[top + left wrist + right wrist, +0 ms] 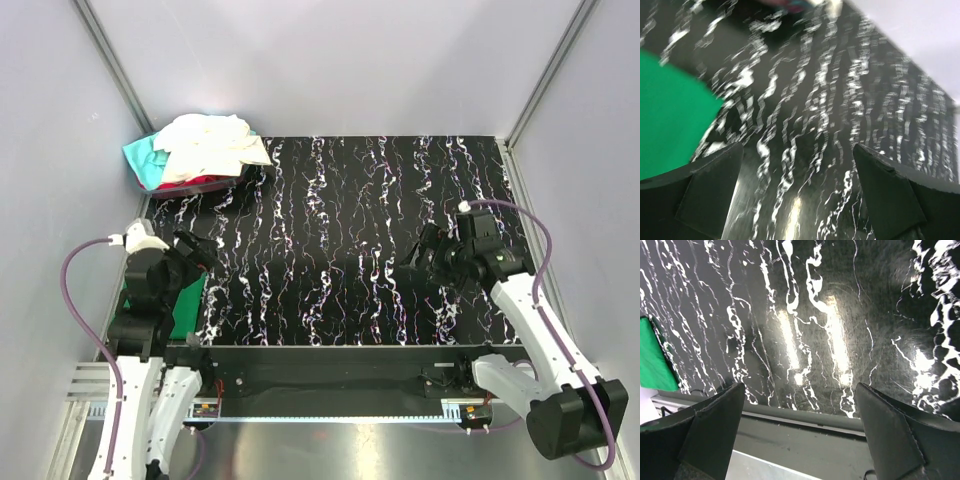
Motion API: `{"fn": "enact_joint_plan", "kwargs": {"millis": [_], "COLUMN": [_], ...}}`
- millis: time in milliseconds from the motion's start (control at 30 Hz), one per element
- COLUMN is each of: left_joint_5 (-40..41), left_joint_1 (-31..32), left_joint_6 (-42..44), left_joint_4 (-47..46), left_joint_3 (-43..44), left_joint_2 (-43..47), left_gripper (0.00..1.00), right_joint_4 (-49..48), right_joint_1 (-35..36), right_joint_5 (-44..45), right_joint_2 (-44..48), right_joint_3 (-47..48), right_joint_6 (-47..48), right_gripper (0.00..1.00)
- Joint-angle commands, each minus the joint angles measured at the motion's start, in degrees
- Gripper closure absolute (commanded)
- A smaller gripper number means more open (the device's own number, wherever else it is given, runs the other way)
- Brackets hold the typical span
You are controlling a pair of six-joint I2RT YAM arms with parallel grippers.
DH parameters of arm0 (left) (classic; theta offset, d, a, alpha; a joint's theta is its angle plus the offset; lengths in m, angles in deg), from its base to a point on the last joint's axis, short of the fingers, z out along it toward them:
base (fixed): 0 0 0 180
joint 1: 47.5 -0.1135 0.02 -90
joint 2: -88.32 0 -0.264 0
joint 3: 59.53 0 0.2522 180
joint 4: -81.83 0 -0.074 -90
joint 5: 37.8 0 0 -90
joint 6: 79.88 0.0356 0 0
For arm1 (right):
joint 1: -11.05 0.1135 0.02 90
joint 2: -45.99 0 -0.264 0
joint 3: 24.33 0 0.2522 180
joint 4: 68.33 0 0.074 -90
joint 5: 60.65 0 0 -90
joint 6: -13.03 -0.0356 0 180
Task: Fold and stack the t-shirts
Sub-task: Grab the tshirt from the pile
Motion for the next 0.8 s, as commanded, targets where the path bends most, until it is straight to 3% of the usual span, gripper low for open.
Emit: {"fn": "enact_joint_plan", "kwargs": {"millis": [0,133,200,333,467,600,767], "left_joint_5": [4.48,1.84,1.13,0.35,-6.16,-11.42,-13.46], "left_joint_1": [-0.13,-0.39,-0.48,-1.70,-5.03,-6.45,-7.16], "left_joint_6": [-3.30,1.26,3.21,3.66,4.80,6.11,10.69], "left_joint_4": [5.92,-2.94,-9.95,-14.56,-19.47,-26.94,-29.22], "left_joint_3": [6.48,9.38,10.87,16.67,25.35,30.74,41.45], "left_joint_2": [-4.31,-13.01,-19.07,-33.30,-51.12,-61.00,-74.17], "left_gripper": [0.01,0.01,0.07,0.11,0.21,0.23,0.26], "right_joint_4": [4.38,9.75,11.16,10.99,12.74,15.99,17.75], "right_joint_1": [0.27,0.28,0.27,0.27,0.36,0.36,0.27], "right_joint_5": [2.86,1.37,-0.64,-4.69,-5.58,-3.91,-2.32], "right_joint_2": [-1.24,-5.02,-5.21,-2.40,-0.29,0.95,1.39], "right_joint_3": [7.28,13.34,13.97,12.92,13.09,13.79,14.50], "right_joint_6": [2.62,6.39,7.80,7.64,7.90,9.21,9.66], "right_gripper": [0.00,0.00,0.00,0.00,0.00,0.00,0.00]}}
